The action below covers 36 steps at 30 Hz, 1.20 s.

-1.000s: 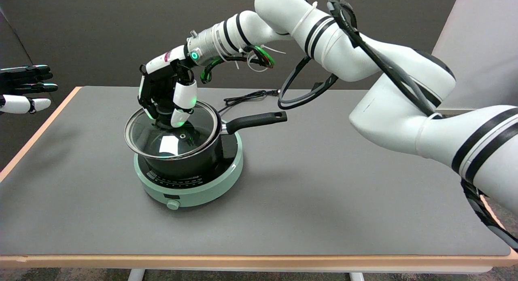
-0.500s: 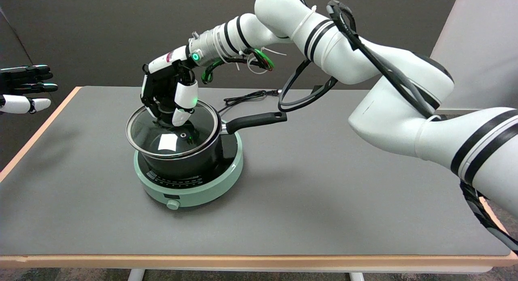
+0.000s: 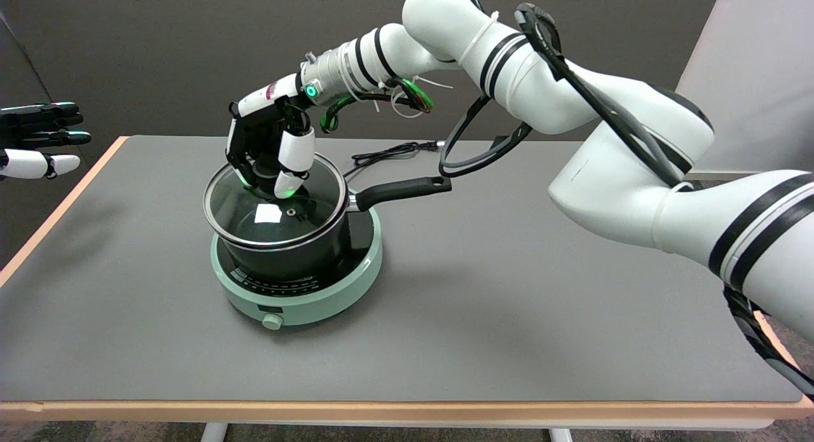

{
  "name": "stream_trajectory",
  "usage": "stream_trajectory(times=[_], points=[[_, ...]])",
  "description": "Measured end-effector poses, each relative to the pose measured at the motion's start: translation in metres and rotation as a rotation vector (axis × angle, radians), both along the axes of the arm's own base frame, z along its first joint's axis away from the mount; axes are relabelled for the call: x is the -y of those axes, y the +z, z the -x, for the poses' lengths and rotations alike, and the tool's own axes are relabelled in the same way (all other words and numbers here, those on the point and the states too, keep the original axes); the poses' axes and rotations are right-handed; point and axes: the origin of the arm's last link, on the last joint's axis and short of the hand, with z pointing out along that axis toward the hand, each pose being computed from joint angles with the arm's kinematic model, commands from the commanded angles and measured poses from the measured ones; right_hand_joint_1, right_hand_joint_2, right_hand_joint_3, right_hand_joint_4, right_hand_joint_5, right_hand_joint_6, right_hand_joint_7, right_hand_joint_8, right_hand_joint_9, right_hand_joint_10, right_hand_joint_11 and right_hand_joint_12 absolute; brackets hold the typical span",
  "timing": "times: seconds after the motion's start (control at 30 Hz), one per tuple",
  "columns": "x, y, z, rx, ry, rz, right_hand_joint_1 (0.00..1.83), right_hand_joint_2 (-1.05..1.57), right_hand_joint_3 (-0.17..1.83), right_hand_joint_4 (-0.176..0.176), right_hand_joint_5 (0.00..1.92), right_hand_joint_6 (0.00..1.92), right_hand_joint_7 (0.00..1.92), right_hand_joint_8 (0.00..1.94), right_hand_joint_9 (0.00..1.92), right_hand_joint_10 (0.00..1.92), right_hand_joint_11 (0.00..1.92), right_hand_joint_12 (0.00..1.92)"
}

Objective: Place the pot lid onto the soup pot.

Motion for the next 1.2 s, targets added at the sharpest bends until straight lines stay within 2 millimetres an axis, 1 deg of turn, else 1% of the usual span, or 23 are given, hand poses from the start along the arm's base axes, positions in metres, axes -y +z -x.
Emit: stream_trajectory(times=[0.4, 0.87, 0.9, 0.93, 0.97, 1.0, 1.07, 1.13, 1.17, 1.2], points=[[-0.0008, 0.0022, 0.0007, -0.013, -0.001, -0.006, 1.35, 0.82, 0.73, 0.176, 0.76, 0.95, 0.87, 1.41, 0.8, 1.58, 0.65, 1.54], [-0.0057, -0.0011, -0.0006, -0.026, -0.009, -0.039, 1.35, 0.82, 0.73, 0.176, 0.76, 0.95, 0.87, 1.41, 0.8, 1.59, 0.65, 1.55], [-0.006, -0.0015, -0.0008, -0.026, -0.01, -0.041, 1.35, 0.82, 0.73, 0.176, 0.76, 0.95, 0.87, 1.41, 0.8, 1.59, 0.65, 1.54], [-0.0062, -0.0016, -0.0008, -0.026, -0.01, -0.042, 1.35, 0.84, 0.72, 0.176, 0.77, 0.9, 0.85, 1.43, 0.79, 1.59, 0.65, 1.54], [-0.0063, -0.0018, -0.001, -0.027, -0.009, -0.043, 1.35, 0.84, 0.71, 0.176, 0.76, 0.88, 0.86, 1.42, 0.78, 1.61, 0.64, 1.57], [-0.0064, -0.002, -0.0012, -0.026, -0.009, -0.044, 1.34, 0.87, 0.66, 0.176, 0.76, 0.82, 0.84, 1.42, 0.8, 1.62, 0.62, 1.61], [-0.0066, -0.0022, -0.0014, -0.026, -0.009, -0.045, 1.34, 0.96, 0.45, 0.176, 0.74, 0.7, 0.85, 1.32, 0.76, 1.57, 0.48, 1.75], [-0.0067, -0.0025, -0.0018, -0.025, -0.008, -0.046, 1.33, 1.01, 0.34, 0.156, 0.72, 0.64, 0.84, 1.31, 0.75, 1.52, 0.36, 1.79], [-0.0068, -0.0027, -0.002, -0.025, -0.007, -0.046, 1.17, 0.92, 0.58, 0.161, 0.73, 0.6, 0.85, 1.12, 0.75, 1.49, 0.31, 1.79], [-0.0068, -0.0027, -0.0022, -0.024, -0.007, -0.046, 0.98, 0.8, 0.87, 0.17, 0.74, 0.57, 0.87, 0.89, 0.76, 1.44, 0.28, 1.8]])
